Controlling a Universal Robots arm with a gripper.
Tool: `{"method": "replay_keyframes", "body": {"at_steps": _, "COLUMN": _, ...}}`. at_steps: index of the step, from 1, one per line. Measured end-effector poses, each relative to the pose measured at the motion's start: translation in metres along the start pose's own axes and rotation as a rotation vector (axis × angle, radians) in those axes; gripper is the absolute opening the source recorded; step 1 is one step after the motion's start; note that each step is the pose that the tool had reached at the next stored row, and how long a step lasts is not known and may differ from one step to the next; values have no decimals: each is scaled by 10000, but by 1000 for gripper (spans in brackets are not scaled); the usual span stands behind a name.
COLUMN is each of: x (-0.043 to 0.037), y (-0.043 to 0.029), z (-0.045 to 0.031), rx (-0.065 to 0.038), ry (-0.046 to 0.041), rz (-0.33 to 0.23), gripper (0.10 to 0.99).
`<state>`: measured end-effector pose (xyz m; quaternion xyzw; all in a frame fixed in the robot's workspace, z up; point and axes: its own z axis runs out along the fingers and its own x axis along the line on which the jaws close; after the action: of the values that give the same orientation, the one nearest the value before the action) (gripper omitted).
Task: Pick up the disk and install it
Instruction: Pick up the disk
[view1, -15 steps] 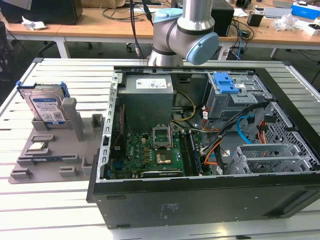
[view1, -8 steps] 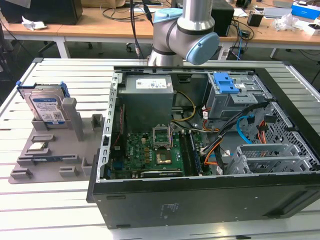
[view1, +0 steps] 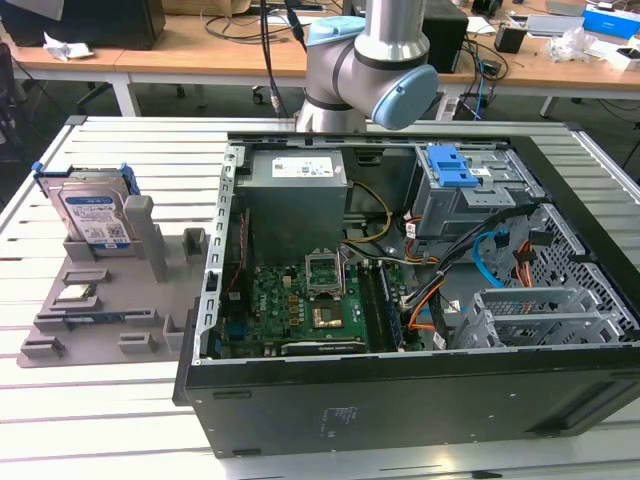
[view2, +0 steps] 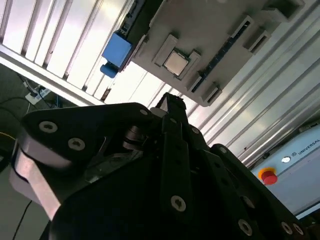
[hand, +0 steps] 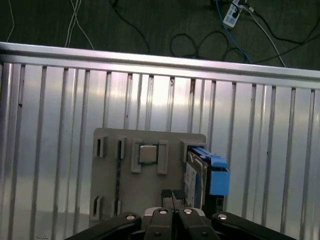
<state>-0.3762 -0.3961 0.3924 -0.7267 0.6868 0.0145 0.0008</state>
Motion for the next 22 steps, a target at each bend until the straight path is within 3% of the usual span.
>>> {"method": "replay_keyframes", "body": {"at_steps": 5, "x": 1, "y": -1, "z": 1, "rx": 19, "ry": 37, "rz": 921, "gripper": 106}}
{"method": "replay_keyframes", "body": {"at_steps": 16, "x": 0, "y": -3, "z": 3, "rx": 40, "ry": 30, "rz": 2057, "gripper": 106}}
{"method": "replay_keyframes", "body": {"at_steps": 22, "x": 0, "y": -3, "z": 3, "rx": 41, "ry": 28, "rz": 2095, "gripper": 106}}
